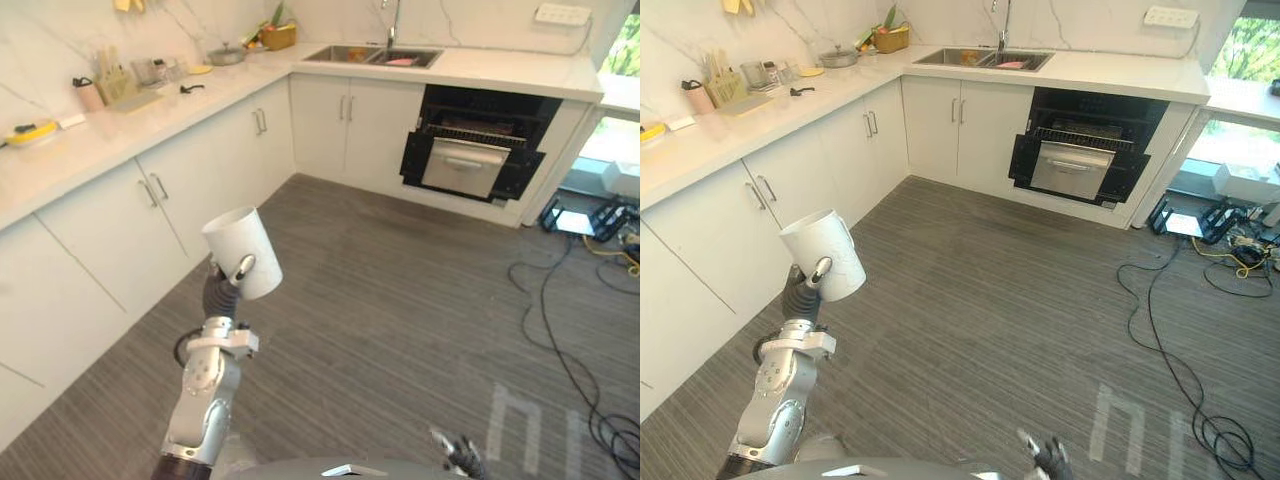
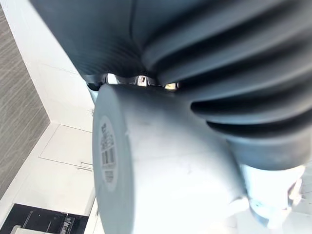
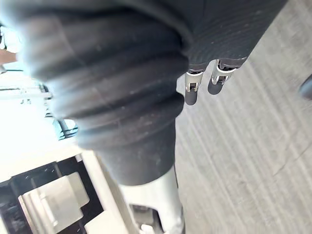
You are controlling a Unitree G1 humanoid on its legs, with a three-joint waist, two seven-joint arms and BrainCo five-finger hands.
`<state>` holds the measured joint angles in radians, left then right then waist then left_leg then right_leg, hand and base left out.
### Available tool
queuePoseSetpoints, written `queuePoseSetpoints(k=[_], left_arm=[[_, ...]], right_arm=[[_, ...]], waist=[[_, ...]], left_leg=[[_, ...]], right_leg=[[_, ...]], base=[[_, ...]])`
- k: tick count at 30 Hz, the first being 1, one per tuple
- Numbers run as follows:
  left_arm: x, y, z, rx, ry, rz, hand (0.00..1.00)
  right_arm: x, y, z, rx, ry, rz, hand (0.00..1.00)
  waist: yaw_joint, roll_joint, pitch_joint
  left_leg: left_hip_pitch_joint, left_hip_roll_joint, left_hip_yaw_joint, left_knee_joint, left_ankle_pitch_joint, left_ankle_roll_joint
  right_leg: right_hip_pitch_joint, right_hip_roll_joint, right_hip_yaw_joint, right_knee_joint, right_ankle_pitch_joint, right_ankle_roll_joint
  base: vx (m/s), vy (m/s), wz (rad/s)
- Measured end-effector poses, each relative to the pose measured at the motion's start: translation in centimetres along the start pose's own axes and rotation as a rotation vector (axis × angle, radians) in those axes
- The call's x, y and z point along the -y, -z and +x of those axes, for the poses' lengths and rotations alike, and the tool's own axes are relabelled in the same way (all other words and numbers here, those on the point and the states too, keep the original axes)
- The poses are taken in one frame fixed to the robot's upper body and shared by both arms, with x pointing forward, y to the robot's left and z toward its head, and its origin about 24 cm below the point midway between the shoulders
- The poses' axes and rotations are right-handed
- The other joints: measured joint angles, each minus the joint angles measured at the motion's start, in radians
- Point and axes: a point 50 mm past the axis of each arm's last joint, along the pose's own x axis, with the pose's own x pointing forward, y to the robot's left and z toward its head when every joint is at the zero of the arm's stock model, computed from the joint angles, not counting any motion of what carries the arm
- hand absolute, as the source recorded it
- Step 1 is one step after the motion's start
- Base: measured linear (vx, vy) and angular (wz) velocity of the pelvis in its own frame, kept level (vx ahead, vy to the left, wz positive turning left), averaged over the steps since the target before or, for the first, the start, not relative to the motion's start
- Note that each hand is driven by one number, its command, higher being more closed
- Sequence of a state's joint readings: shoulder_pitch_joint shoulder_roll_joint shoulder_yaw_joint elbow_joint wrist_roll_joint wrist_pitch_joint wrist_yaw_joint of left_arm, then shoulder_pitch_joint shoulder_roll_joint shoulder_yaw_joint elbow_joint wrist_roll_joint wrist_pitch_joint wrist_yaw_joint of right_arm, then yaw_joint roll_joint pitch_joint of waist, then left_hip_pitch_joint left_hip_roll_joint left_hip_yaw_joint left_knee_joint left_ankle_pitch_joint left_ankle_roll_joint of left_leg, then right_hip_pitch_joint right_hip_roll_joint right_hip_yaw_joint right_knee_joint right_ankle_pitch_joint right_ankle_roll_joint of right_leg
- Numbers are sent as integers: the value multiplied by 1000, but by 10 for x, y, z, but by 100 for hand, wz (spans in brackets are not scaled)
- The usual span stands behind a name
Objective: Walk over to the sink, pick up the cup, carry it to the dishwasher, place the cup inside the dishwasher, then close the dishwasher door
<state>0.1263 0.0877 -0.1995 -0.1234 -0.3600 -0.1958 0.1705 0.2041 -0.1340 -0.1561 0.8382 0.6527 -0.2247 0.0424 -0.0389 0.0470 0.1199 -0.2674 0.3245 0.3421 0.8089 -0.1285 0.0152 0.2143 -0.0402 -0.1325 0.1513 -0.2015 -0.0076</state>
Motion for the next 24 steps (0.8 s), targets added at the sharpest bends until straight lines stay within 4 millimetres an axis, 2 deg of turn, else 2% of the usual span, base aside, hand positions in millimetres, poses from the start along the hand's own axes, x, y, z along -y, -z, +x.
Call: queuePoseSetpoints(k=[1, 2, 3, 4, 5, 6, 7, 9, 11, 12, 13, 14, 15, 16, 17, 18, 19, 20, 21, 22, 23, 24], left_arm=[[0, -3, 0, 11, 2, 11, 100], [1, -6, 1, 23, -2, 9, 100], [4, -11, 3, 45, -3, 7, 100], [0, -12, 5, 47, -18, 26, 100], [-4, -12, 6, 43, -33, 38, 100], [-10, -14, 11, 46, -54, 59, 100], [-15, -15, 13, 54, -74, 75, 100], [-18, -15, 11, 56, -87, 101, 100], [-22, -17, 11, 67, -89, 142, 100], [-26, -20, 10, 81, -93, 157, 100], [-30, -27, 11, 108, -89, 166, 100], [-31, -29, 11, 117, -82, 174, 100], [-30, -32, 11, 133, -68, 199, 100], [-30, -34, 12, 147, -62, 220, 100], [-28, -34, 12, 149, -52, 220, 100], [-23, -34, 13, 154, -26, 222, 100], [-19, -35, 14, 160, -11, 219, 100], [-10, -36, 17, 176, 31, 210, 100], [1, -40, 19, 199, 76, 198, 100], [5, -42, 19, 211, 93, 191, 100], [10, -46, 17, 239, 127, 180, 100], [13, -49, 16, 258, 146, 176, 100]], right_arm=[[-14, -8, 6, 32, -45, -15, 0], [-21, -14, 9, 53, -70, -21, 0], [-28, -27, 11, 100, -107, -38, 0], [-38, -26, 12, 103, -133, -46, 0], [-45, -23, 11, 96, -144, -39, 0], [-53, -20, 11, 98, -150, -32, 0], [-54, -23, 12, 111, -134, -36, 0], [-47, -27, 13, 120, -84, -48, 0], [-45, -33, 11, 152, -48, -76, 0], [-49, -37, 11, 174, -46, -68, 0], [-56, -43, 10, 204, -59, -52, 0], [-59, -44, 10, 214, -64, -46, 0], [-66, -44, 9, 228, -77, -44, 0], [-74, -47, 9, 245, -91, -34, 0], [-77, -49, 8, 258, -95, -25, 0], [-83, -55, 4, 298, -116, -3, 0], [-86, -59, 1, 321, -128, 10, 0], [-89, -65, -7, 361, -142, 38, 0], [-90, -71, -16, 400, -158, 63, 0], [-91, -72, -20, 415, -166, 73, 0], [-90, -75, -27, 442, -181, 87, 0], [-88, -76, -32, 459, -185, 90, 0]], waist=[[-1, -8, -5], [0, -5, -6], [6, 24, -8], [16, 26, -10], [15, 1, -5], [12, -28, -1], [11, -40, -1], [14, -43, 0], [10, -46, -1], [10, -57, -16], [11, -78, -23], [5, -88, -25], [-2, -97, -27], [-11, -97, -22], [-17, -92, -18], [-29, -77, -9], [-37, -69, -7], [-57, -58, -3], [-68, -47, 7], [-69, -40, 10], [-69, -29, 16], [-69, -29, 19]], left_leg=[[16, -95, 22, -327, 33, -36], [27, -135, 23, -489, 79, -52], [48, -176, 10, -751, 173, -99], [69, -183, -19, -768, 325, -56], [71, -191, -11, -737, 326, -45], [40, -194, -17, -645, 271, -1], [5, -184, -33, -544, 196, -2], [20, -176, -38, -448, 113, 1], [80, -174, -26, -409, 55, 2], [123, -187, -10, -427, 19, -3], [180, -215, 7, -467, -1, 3], [212, -233, 10, -496, -7, 7], [261, -258, 18, -534, -20, 5], [309, -263, 18, -549, -40, 0], [331, -260, 15, -556, -50, -4], [380, -252, 6, -574, -67, -18], [400, -245, -1, -579, -75, -25], [433, -227, -26, -584, -94, -44], [473, -202, -46, -584, -119, -72], [497, -184, -46, -583, -130, -87], [539, -147, -40, -577, -164, -124], [574, -123, -36, -560, -193, -152]], right_leg=[[12, -20, 15, -16, -8, 14], [18, -23, 21, -24, -16, 27], [45, -5, 43, -41, -38, 52], [79, 2, 74, -61, -61, 66], [96, -12, 77, -67, -64, 64], [104, -25, 80, -57, -59, 57], [100, -28, 96, -29, -44, 46], [94, -40, 125, 75, -27, 31], [77, -52, 128, 234, 11, 59], [8, -72, 113, 392, 59, 149], [-71, -121, 107, 565, 154, 296], [-105, -144, 106, 642, 215, 300], [-193, -185, 89, 812, 192, 277], [-282, -197, 60, 931, 111, 209], [-321, -195, 43, 957, 71, 164], [-389, -190, 17, 939, 3, 114], [-418, -184, 8, 900, -18, 104], [-467, -175, -4, 788, -39, 85], [-505, -177, -28, 647, -30, 71], [-520, -180, -50, 562, -11, 61], [-539, -181, -92, 381, 51, 48], [-539, -178, -115, 276, 85, 54]], base=[[400, 25, -49], [635, 92, -49], [658, 127, -57], [636, 133, -53], [380, 73, -32], [411, 70, 2], [421, 70, 9], [499, 82, -2], [475, 60, -12], [446, 64, -31], [431, 63, -29], [392, 22, -16], [369, -20, -7], [362, -46, -5], [358, -77, 7], [295, -82, 19], [457, -191, 49], [402, -211, 66], [411, -243, 62], [449, -302, 32], [461, -313, 14], [739, -476, 22]])
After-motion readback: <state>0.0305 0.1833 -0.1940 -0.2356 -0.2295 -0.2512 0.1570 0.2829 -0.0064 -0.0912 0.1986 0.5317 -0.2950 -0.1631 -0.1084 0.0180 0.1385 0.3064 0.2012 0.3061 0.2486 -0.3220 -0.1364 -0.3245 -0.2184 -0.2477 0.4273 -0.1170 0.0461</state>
